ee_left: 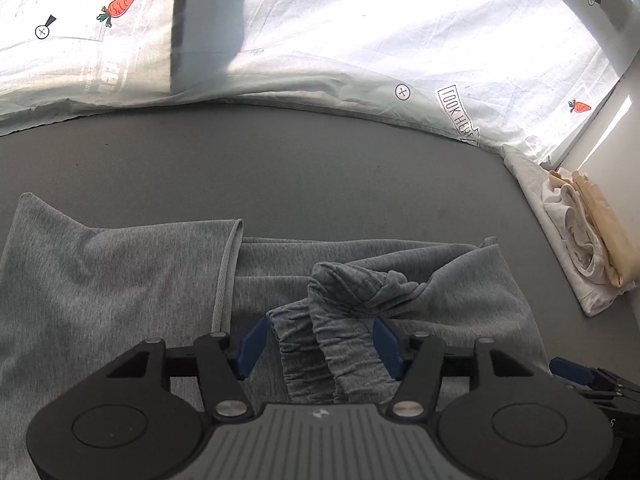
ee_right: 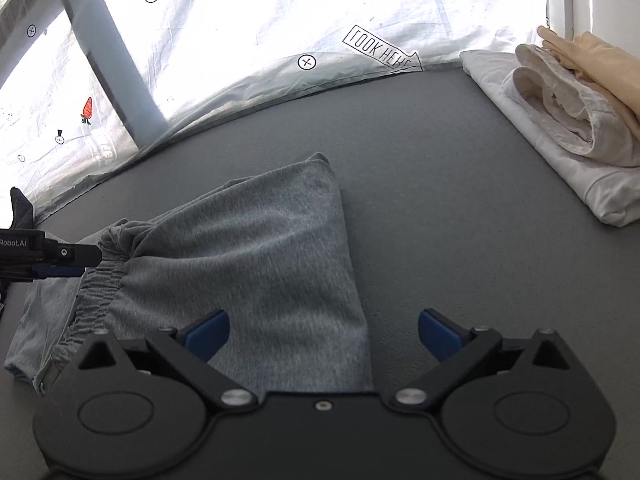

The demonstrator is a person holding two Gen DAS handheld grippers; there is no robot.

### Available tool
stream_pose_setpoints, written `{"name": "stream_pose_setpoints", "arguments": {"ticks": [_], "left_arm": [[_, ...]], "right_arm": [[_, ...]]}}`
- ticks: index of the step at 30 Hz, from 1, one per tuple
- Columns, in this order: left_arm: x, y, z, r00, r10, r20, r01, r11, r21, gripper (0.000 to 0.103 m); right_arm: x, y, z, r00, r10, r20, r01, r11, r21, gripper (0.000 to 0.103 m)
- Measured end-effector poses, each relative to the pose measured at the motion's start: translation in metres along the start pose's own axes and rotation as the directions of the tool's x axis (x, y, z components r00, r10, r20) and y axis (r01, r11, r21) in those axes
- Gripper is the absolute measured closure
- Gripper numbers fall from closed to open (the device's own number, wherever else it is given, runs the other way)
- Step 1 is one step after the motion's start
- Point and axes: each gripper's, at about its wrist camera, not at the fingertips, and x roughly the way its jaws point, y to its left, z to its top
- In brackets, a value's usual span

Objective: Fold clothes

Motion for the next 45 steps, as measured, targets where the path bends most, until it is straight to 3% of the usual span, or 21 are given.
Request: {"name": "stream_pose_setpoints", "arguments": {"ticks": [3, 9, 11, 14, 16, 17, 19, 23, 26, 29, 33, 35, 37, 41, 45], "left_arm": [[0.005, -0.008, -0.019, 0.998, 0.042, -0.037, -0.04, 0.998, 0.057, 0.036], [0.012, -0.011, -0.04, 0.988, 0.148, -0.052, -0.141, 0.983, 0.116, 0.028], [0.014, -0.012, -0.039, 0.984, 0.166, -0.057, -0.159, 0.98, 0.122, 0.025], [0.018, -0.01, -0.039, 0.981, 0.183, -0.058, -0.175, 0.978, 0.115, 0.018], [0.019, -0.007, -0.041, 0.982, 0.181, -0.051, -0.175, 0.979, 0.105, 0.014], [0.019, -0.006, -0.042, 0.982, 0.18, -0.048, -0.175, 0.979, 0.102, 0.011], [0.02, -0.003, -0.043, 0.983, 0.178, -0.043, -0.173, 0.98, 0.096, 0.007], [0.021, 0.001, -0.043, 0.984, 0.172, -0.039, -0.169, 0.983, 0.076, 0.002], [0.019, -0.001, -0.042, 0.983, 0.177, -0.049, -0.174, 0.983, 0.065, 0.003], [0.008, -0.005, -0.038, 0.991, 0.124, -0.048, -0.12, 0.991, 0.064, 0.005], [-0.024, 0.001, -0.037, 0.999, 0.016, 0.047, -0.018, 0.999, 0.05, 0.005], [-0.04, 0.01, -0.037, 0.994, 0.036, 0.1, -0.042, 0.998, 0.054, 0.009], [-0.049, 0.024, -0.041, 0.99, 0.08, 0.12, -0.087, 0.994, 0.059, 0.024], [-0.053, 0.067, -0.053, 0.983, 0.158, 0.09, -0.158, 0.987, -0.01, 0.039], [-0.055, 0.108, -0.067, 0.982, 0.181, 0.054, -0.177, 0.982, -0.064, 0.04]], "right_arm": [[0.003, -0.005, 0.004, 1.0, 0.001, -0.019, 0.0, 1.0, 0.022, 0.015], [0.007, -0.003, 0.008, 0.997, 0.067, -0.049, -0.067, 0.998, -0.001, 0.049], [0.007, -0.005, 0.007, 0.995, 0.086, -0.045, -0.085, 0.996, 0.025, 0.05], [0.009, -0.013, 0.006, 0.99, 0.136, -0.04, -0.131, 0.985, 0.114, 0.062], [0.01, -0.023, 0.005, 0.983, 0.181, -0.037, -0.17, 0.963, 0.208, 0.09], [0.011, -0.029, 0.003, 0.979, 0.201, -0.031, -0.186, 0.946, 0.265, 0.092], [0.012, -0.042, -0.001, 0.97, 0.244, -0.013, -0.221, 0.898, 0.381, 0.095], [0.007, -0.057, -0.01, 0.937, 0.339, 0.087, -0.325, 0.749, 0.578, 0.096], [0.001, -0.054, -0.008, 0.92, 0.37, 0.127, -0.367, 0.706, 0.606, 0.097], [-0.006, -0.043, -0.003, 0.908, 0.39, 0.151, -0.399, 0.698, 0.595, 0.097], [-0.013, -0.026, 0.005, 0.893, 0.414, 0.179, -0.435, 0.686, 0.583, 0.097], [-0.015, -0.017, 0.006, 0.89, 0.418, 0.183, -0.442, 0.693, 0.569, 0.097], [-0.016, -0.008, 0.007, 0.887, 0.422, 0.188, -0.45, 0.697, 0.558, 0.097], [-0.014, 0.01, 0.005, 0.878, 0.432, 0.207, -0.468, 0.677, 0.568, 0.097], [-0.009, 0.032, 0.002, 0.872, 0.435, 0.224, -0.478, 0.663, 0.576, 0.097]]}}
